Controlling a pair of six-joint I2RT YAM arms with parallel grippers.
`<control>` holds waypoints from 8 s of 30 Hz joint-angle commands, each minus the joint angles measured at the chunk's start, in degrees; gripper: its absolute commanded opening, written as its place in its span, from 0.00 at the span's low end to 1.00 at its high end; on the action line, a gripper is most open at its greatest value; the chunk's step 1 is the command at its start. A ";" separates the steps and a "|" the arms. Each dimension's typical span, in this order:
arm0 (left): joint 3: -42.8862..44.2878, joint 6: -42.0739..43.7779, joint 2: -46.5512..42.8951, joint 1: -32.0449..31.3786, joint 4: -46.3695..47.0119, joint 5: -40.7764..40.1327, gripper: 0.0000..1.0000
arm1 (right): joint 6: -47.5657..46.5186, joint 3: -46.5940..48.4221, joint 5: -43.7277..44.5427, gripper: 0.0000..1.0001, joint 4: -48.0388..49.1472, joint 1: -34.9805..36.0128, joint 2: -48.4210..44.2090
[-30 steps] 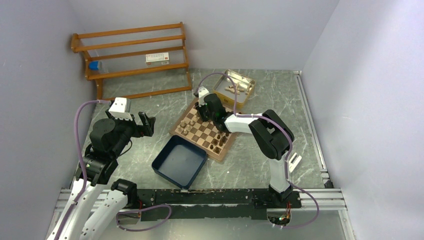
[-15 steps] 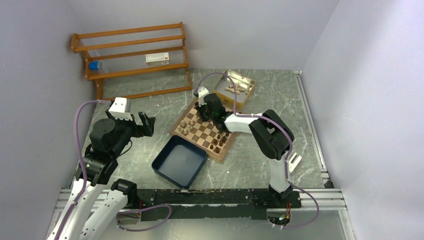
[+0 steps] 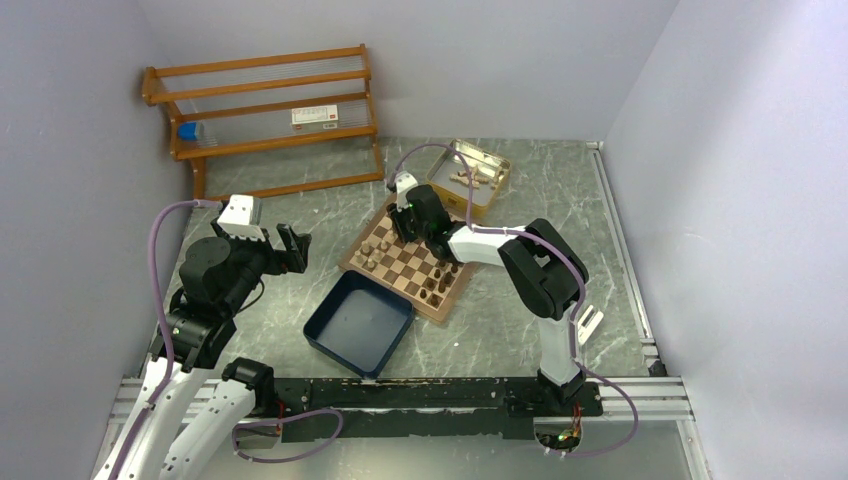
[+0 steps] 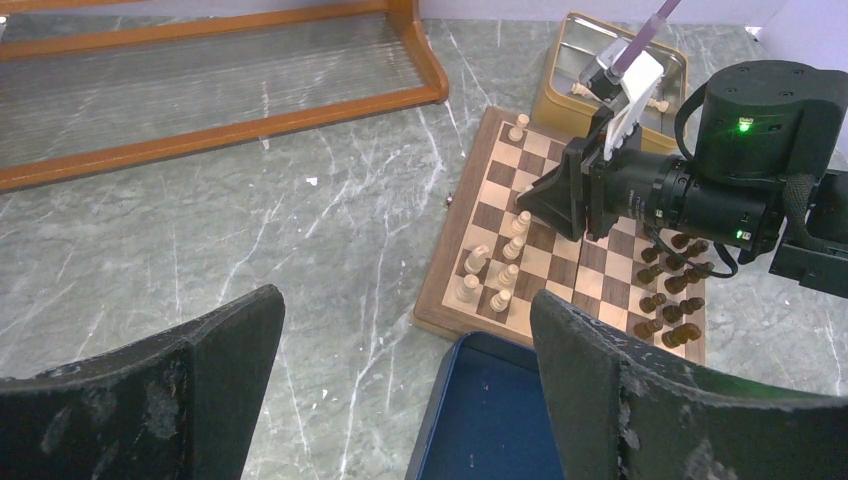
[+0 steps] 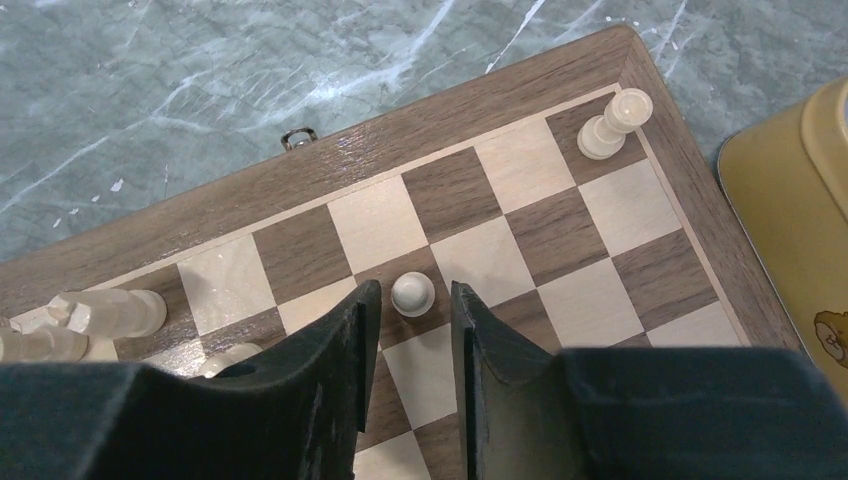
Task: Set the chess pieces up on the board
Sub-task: Place the chess piece on the chessboard, then pick up the chess piece from the storage box, then place the chess piece on the chessboard.
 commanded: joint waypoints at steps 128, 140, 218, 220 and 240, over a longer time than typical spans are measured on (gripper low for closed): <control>-0.55 -0.96 2.94 -0.02 1.85 3.24 0.96 | 12.10 42.04 12.28 0.14 -21.96 -24.14 13.99; 4.93 -5.40 19.25 -0.06 1.93 16.06 0.88 | 10.41 27.72 5.76 0.14 -15.39 -23.90 1.10; 20.61 -23.35 48.10 -0.35 23.81 49.23 0.37 | -27.39 -12.75 -34.36 0.19 24.01 -0.53 -28.70; 20.24 -23.42 48.11 -0.45 24.56 49.53 0.31 | -26.80 -12.98 -34.18 0.19 24.24 -0.42 -28.52; 25.70 -15.21 49.35 -0.63 12.27 38.64 0.06 | -13.12 -19.73 -25.57 0.56 22.81 -0.17 -31.30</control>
